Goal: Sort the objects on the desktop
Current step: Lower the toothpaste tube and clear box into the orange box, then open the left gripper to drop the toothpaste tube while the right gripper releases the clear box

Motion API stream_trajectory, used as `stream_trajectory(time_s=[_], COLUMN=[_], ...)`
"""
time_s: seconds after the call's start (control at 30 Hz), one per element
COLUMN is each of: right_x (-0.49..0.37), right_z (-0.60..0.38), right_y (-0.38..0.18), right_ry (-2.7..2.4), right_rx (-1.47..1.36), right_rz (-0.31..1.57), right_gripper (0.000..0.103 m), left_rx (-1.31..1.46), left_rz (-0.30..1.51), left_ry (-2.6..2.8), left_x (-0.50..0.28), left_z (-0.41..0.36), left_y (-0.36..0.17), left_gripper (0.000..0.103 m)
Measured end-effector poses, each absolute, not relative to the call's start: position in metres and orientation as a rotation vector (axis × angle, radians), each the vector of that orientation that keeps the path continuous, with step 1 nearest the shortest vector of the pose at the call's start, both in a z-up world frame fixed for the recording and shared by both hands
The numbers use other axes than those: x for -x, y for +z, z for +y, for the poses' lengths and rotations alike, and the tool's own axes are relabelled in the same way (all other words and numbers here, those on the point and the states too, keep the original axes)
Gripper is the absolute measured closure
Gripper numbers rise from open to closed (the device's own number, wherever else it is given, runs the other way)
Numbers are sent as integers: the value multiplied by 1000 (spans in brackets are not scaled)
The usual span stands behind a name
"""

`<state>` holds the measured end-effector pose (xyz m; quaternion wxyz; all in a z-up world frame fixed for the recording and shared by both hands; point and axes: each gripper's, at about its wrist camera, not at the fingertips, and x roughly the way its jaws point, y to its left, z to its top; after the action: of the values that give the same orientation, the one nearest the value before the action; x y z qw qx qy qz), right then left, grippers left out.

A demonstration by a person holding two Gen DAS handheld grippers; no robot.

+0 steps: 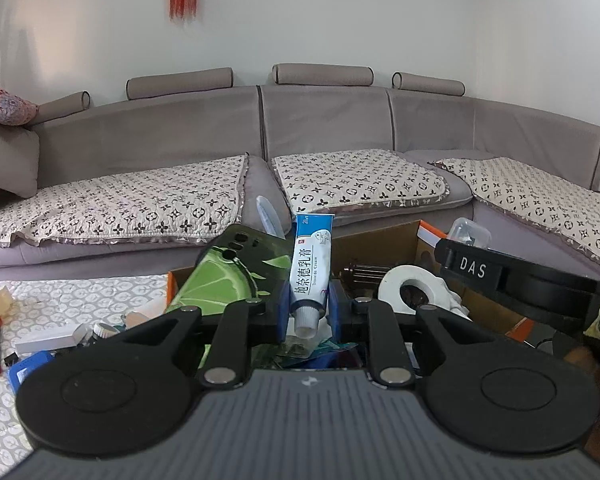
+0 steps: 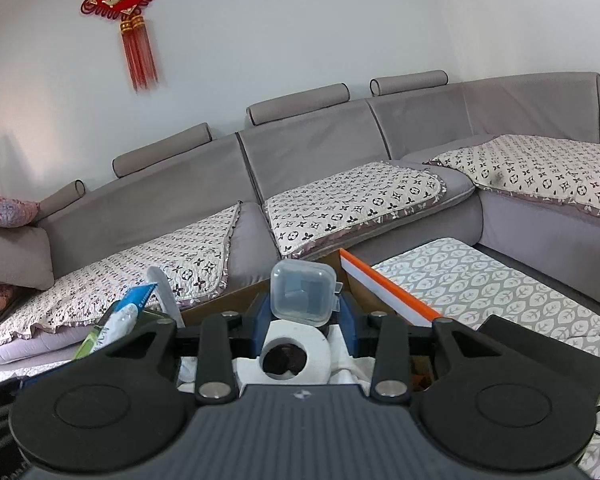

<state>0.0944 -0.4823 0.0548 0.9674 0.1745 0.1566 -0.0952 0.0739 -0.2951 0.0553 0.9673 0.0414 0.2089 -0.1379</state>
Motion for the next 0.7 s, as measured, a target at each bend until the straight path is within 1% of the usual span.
stream_trajectory(time_s=[0.7], right_x=[-98], right_z=[-490], right_y=[53], right_ry=[-179], right_rx=[-371], right_rz=[311], right_gripper=[68], left_rx=[-93], left_rz=[429], left_ry=[-267], left_x=[-80], left_z=[-311], left_y=[55], left_gripper=[82])
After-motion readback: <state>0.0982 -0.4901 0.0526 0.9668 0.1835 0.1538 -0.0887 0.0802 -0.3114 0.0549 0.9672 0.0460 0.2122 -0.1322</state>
